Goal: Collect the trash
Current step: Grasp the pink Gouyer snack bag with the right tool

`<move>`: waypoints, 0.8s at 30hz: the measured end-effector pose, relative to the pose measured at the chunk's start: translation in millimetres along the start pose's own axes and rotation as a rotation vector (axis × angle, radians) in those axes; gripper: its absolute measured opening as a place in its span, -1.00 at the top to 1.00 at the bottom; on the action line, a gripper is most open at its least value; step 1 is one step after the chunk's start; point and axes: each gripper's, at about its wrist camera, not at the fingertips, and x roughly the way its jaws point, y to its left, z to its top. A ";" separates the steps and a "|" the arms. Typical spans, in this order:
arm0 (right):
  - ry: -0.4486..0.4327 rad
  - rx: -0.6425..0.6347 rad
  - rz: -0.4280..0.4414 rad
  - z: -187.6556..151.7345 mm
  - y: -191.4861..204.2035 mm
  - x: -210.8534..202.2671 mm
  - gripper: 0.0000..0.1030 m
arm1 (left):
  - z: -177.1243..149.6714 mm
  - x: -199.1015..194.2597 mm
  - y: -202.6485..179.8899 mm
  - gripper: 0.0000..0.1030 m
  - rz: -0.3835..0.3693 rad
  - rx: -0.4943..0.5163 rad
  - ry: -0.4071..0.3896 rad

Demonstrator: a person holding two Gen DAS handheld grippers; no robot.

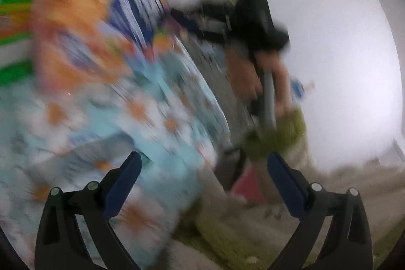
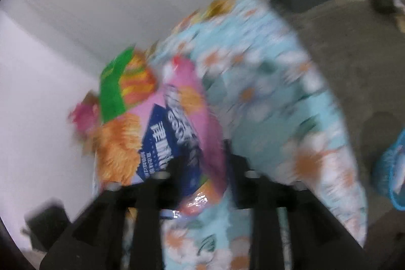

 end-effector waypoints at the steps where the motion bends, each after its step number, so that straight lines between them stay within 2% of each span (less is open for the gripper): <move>1: -0.047 0.022 -0.008 3.5 -3.5 -5.3 -0.32 | -1.9 5.2 -2.6 -0.89 0.015 0.011 0.024; 3: -0.095 0.037 -0.029 7.2 -7.0 -8.8 -0.35 | -5.2 7.4 -3.6 -0.89 0.045 0.015 0.035; 5: -0.110 0.070 -0.033 6.6 -13.4 -13.1 -0.36 | -5.2 0.6 -0.5 -0.89 0.050 -0.002 0.004; 9: -0.111 0.110 -0.010 -12.6 -28.9 -25.9 -0.36 | -4.8 -18.6 13.6 -0.89 0.094 -0.044 -0.073; 11: -0.093 0.132 0.013 -21.7 -36.0 -33.6 -0.36 | -1.1 -25.7 23.5 -0.89 0.152 -0.067 -0.114; 13: -0.070 0.179 0.069 -33.8 -39.2 -33.6 -0.36 | 0.8 -32.4 35.0 -0.89 0.245 -0.093 -0.159; 18: 0.043 0.307 0.253 -67.6 -35.6 -8.7 -0.34 | 6.6 -40.3 59.1 -0.89 0.390 -0.145 -0.204; 20: 0.086 0.357 0.286 -73.8 -35.3 10.1 -0.23 | 4.6 -37.9 70.6 -0.89 0.395 -0.179 -0.195; 22: 0.110 0.391 0.260 -77.0 -35.3 25.7 -0.10 | 0.8 -41.8 81.3 -0.89 0.359 -0.217 -0.227; 24: 0.077 0.425 0.281 -73.1 -36.0 36.2 -0.06 | -0.2 -48.4 88.5 -0.89 0.323 -0.253 -0.266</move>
